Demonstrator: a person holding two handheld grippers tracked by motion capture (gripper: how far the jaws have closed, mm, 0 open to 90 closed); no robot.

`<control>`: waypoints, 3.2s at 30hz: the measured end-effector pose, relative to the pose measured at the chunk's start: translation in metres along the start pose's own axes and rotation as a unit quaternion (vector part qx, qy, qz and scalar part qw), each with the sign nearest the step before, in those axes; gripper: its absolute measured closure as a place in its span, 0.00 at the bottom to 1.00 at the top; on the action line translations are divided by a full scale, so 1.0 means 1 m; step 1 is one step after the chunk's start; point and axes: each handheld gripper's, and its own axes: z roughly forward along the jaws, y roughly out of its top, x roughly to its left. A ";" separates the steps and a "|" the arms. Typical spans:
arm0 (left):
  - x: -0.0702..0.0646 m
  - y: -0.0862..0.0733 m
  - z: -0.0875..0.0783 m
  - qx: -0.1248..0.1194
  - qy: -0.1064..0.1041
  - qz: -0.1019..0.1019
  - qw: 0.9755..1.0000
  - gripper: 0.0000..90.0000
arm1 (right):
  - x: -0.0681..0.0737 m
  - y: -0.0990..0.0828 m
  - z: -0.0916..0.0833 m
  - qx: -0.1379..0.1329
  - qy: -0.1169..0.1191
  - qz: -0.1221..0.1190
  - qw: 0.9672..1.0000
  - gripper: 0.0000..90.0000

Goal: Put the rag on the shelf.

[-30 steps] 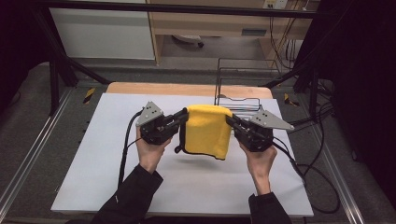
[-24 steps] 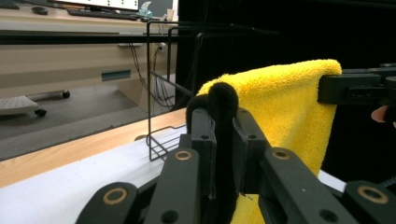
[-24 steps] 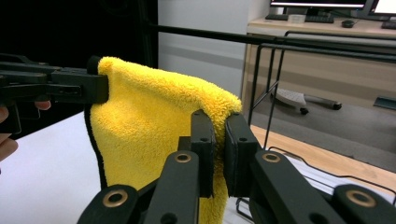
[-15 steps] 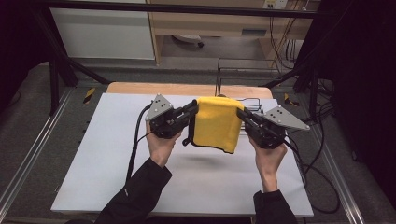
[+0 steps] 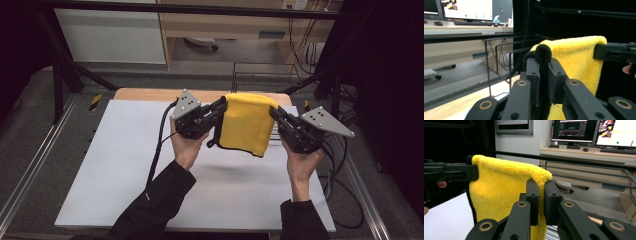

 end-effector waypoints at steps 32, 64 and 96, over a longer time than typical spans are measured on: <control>-0.006 0.058 0.043 -0.055 0.001 -0.001 0.998 0.89 | -0.035 0.059 0.008 -0.062 -0.044 -0.002 0.997 0.94; 0.001 0.120 0.078 -0.079 0.020 0.002 0.997 0.90 | -0.066 0.112 0.036 -0.095 -0.067 -0.007 0.993 0.94; 0.026 0.147 0.115 -0.061 0.048 0.033 0.996 0.89 | -0.095 0.136 0.079 -0.093 -0.073 -0.009 0.993 0.94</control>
